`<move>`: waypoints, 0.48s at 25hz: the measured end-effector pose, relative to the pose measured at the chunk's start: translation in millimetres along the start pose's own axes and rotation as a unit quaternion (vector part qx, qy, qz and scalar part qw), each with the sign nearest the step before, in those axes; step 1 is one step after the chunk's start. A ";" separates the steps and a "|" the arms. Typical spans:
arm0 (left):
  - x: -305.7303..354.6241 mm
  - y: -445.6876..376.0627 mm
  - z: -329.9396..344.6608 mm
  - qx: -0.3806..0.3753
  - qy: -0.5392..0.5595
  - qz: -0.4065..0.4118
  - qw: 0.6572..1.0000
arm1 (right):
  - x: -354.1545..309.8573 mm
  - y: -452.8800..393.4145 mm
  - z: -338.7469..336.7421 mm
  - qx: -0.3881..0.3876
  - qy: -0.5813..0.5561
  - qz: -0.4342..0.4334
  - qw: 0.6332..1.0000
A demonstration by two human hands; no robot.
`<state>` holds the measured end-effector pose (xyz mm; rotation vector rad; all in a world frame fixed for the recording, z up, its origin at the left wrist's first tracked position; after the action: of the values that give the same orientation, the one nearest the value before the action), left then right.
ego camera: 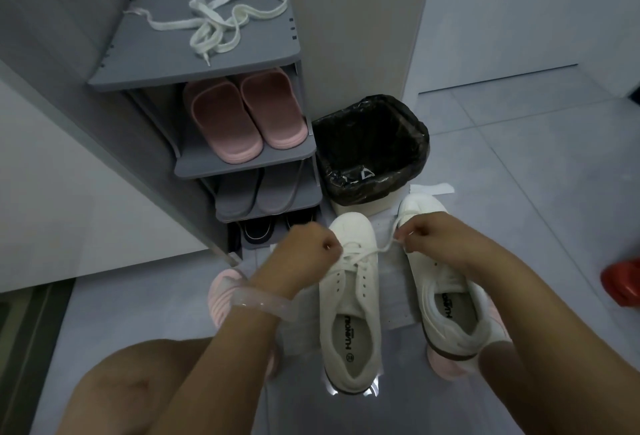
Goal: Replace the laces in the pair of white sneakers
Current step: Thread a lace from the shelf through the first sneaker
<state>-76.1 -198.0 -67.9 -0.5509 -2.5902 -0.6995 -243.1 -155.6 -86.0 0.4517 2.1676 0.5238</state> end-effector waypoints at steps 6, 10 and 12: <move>-0.6 -5.5 61.2 -0.088 -0.006 0.009 0.996 | -1.2 3.3 31.0 -0.025 0.037 -0.060 0.997; -6.8 -7.9 59.8 -0.080 0.099 -0.014 0.992 | -5.6 6.4 45.9 -0.015 0.091 -0.114 0.989; -10.9 -8.9 62.7 -0.073 0.129 -0.026 0.989 | -7.7 6.5 48.9 0.007 0.116 -0.131 0.985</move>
<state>-88.2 -173.9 -126.2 -0.4085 -2.3329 -0.9195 -198.6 -143.6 -105.1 0.1115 2.4081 0.4307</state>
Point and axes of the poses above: each hand's wrist, its own y-axis away from the middle knuckle, its own z-axis out of the palm, x = y × z, the point moved 9 cm from there along -y, towards the middle knuckle, and after that the axes turned 2 degrees about -y, right-handed, at the moved point
